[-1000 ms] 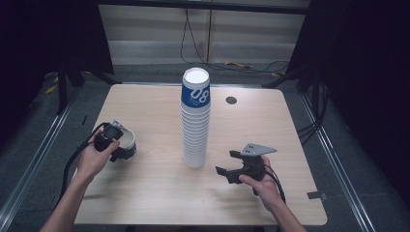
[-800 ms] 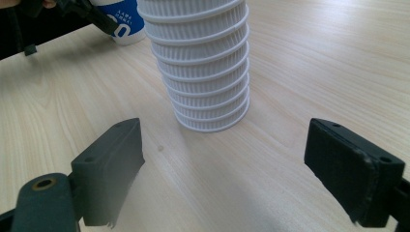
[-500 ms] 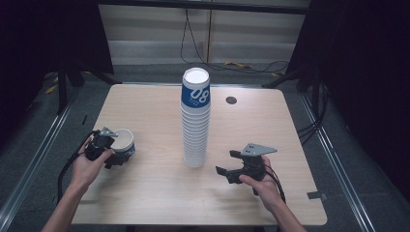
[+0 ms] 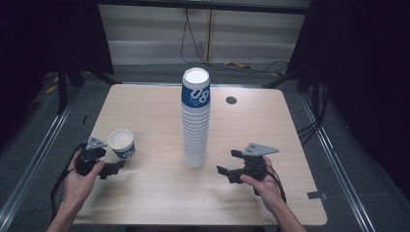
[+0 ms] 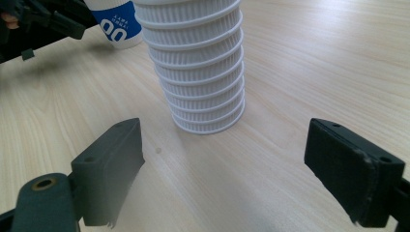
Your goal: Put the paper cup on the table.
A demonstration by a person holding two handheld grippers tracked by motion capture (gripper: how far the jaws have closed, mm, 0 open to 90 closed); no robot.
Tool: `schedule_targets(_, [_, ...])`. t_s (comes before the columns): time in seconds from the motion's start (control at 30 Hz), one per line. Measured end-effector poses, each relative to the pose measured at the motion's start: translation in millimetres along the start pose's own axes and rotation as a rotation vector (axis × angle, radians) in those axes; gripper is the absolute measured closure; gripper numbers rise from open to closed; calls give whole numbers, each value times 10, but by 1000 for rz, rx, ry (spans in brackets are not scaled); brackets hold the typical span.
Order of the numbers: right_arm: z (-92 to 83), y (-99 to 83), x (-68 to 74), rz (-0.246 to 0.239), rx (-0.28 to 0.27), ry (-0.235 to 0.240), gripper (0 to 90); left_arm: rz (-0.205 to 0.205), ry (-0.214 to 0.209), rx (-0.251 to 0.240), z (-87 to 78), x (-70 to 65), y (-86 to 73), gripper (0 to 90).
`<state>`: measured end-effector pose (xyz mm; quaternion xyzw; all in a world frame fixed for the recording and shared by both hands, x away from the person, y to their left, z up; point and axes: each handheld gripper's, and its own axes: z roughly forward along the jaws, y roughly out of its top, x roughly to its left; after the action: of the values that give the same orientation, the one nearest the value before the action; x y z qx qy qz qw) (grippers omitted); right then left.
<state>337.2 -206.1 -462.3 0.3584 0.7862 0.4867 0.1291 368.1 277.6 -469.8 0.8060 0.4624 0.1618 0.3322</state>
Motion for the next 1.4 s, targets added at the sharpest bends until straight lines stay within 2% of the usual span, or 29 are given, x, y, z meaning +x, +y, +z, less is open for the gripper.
schedule_targets(0.13, [3, -1, 6, -2, 0, -1, 138, -15, -16, -27, -79, -87, -53, 159])
schedule_targets(0.2, [6, -5, 8, 2, 0, -3, 138, -15, 0, -34, -122, -129, -83, 162])
schedule_targets(0.27, [8, -8, 17, 0, 2, -2, 138, -24, -27, -70, -156, -188, -115, 160])
schedule_targets(0.43, [6, -7, 23, -1, 0, -7, 138, 28, -58, -79, -167, -410, -153, 161])
schedule_targets(0.53, [-2, -6, 19, -2, -5, -9, 138, 61, -83, -106, -150, -541, -143, 160])
schedule_targets(0.63, [-10, -9, 21, 2, -5, -10, 138, 48, -138, -118, -117, -649, -112, 160])
schedule_targets(0.83, [-30, -17, 40, 4, -3, -18, 138, 30, -175, -136, -40, -817, -18, 160])
schedule_targets(0.9, [-58, -18, 51, 3, -6, -29, 138, 39, -178, -136, -10, -880, 13, 161])
schedule_targets(0.97, [-91, -27, 55, 2, -5, -37, 138, 44, -197, -151, 21, -965, 41, 160])
schedule_targets(1.03, [-115, -40, 68, -4, -3, -44, 138, 30, -225, -164, 34, -1052, 45, 160])
schedule_targets(1.17, [-113, -70, 102, -7, -11, -42, 138, 57, -263, -183, 75, -1215, 32, 160])
schedule_targets(1.27, [-80, -106, 135, -15, -4, -40, 138, 102, -294, -242, 110, -1267, 69, 160])
schedule_targets(1.33, [-56, -132, 157, -23, 2, -36, 138, 92, -293, -229, 161, -1307, 101, 163])
schedule_targets(1.37, [-44, -148, 166, -23, 11, -43, 138, 95, -315, -232, 187, -1322, 96, 163])
schedule_targets(1.4, [-31, -159, 170, -24, 22, -46, 138, 99, -318, -226, 206, -1337, 80, 166])
